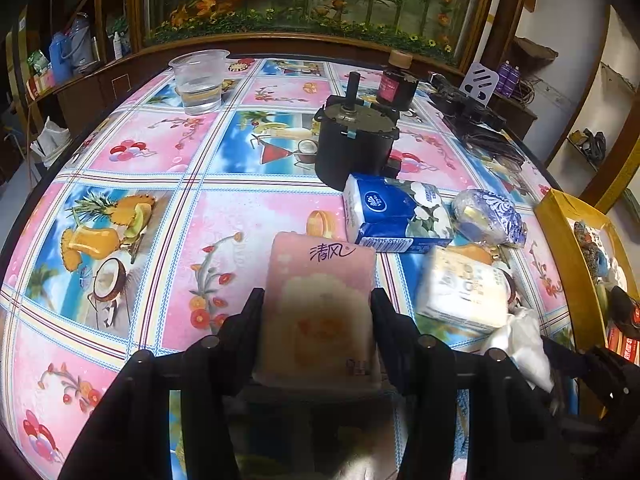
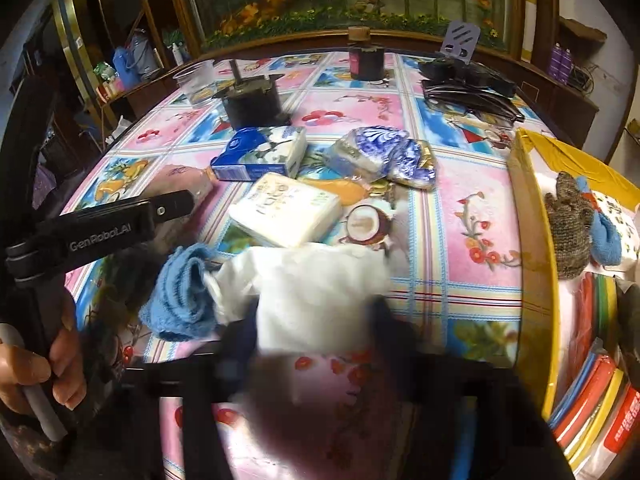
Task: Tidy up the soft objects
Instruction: 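Grasp the pink tissue pack with the left tool while the right tool grasps another white cloth, then lift the pink tissue pack and white cloth off the table with both tools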
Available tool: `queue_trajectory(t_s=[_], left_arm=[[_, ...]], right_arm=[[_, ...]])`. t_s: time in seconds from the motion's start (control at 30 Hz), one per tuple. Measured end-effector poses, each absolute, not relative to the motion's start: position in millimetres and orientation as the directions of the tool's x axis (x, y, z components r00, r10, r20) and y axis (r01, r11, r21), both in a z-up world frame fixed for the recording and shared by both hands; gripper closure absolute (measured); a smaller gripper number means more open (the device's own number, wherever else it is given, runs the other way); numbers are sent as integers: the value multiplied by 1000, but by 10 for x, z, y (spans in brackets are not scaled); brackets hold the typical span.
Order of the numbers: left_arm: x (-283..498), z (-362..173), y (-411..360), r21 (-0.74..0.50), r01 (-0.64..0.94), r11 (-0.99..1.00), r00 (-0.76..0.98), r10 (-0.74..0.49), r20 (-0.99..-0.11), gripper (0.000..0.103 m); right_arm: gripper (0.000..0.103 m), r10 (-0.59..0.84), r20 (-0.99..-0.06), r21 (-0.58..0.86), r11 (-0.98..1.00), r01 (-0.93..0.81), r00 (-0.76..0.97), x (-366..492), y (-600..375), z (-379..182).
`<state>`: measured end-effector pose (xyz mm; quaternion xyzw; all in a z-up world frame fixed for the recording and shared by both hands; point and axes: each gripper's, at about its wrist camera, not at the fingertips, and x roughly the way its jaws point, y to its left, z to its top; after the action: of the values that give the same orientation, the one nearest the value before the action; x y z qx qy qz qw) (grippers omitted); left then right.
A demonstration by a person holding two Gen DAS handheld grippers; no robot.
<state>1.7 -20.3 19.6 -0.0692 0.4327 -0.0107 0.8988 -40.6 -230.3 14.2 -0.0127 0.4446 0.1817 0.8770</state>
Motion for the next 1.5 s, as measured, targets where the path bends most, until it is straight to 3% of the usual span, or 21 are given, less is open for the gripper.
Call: queue_trajectory(t_s=[0.1, 0.43, 1.1, 1.5], left_arm=[[-9, 219, -212, -135, -33, 990, 637, -83, -766, 52], [-46, 282, -223, -151, -15, 988, 665, -103, -739, 52], [-60, 321, -280, -145, 3, 989, 676, -109, -729, 52], [-168, 462, -410, -81, 29, 996, 743, -75, -664, 52]], right_arm=[[84, 361, -764, 221, 925, -309, 534, -360, -2439, 149], [84, 443, -600, 402, 887, -227, 666, -389, -2762, 344], [84, 412, -601, 365, 904, -223, 685, -417, -2727, 380], [84, 393, -586, 339, 913, -226, 709, -465, -2695, 418]])
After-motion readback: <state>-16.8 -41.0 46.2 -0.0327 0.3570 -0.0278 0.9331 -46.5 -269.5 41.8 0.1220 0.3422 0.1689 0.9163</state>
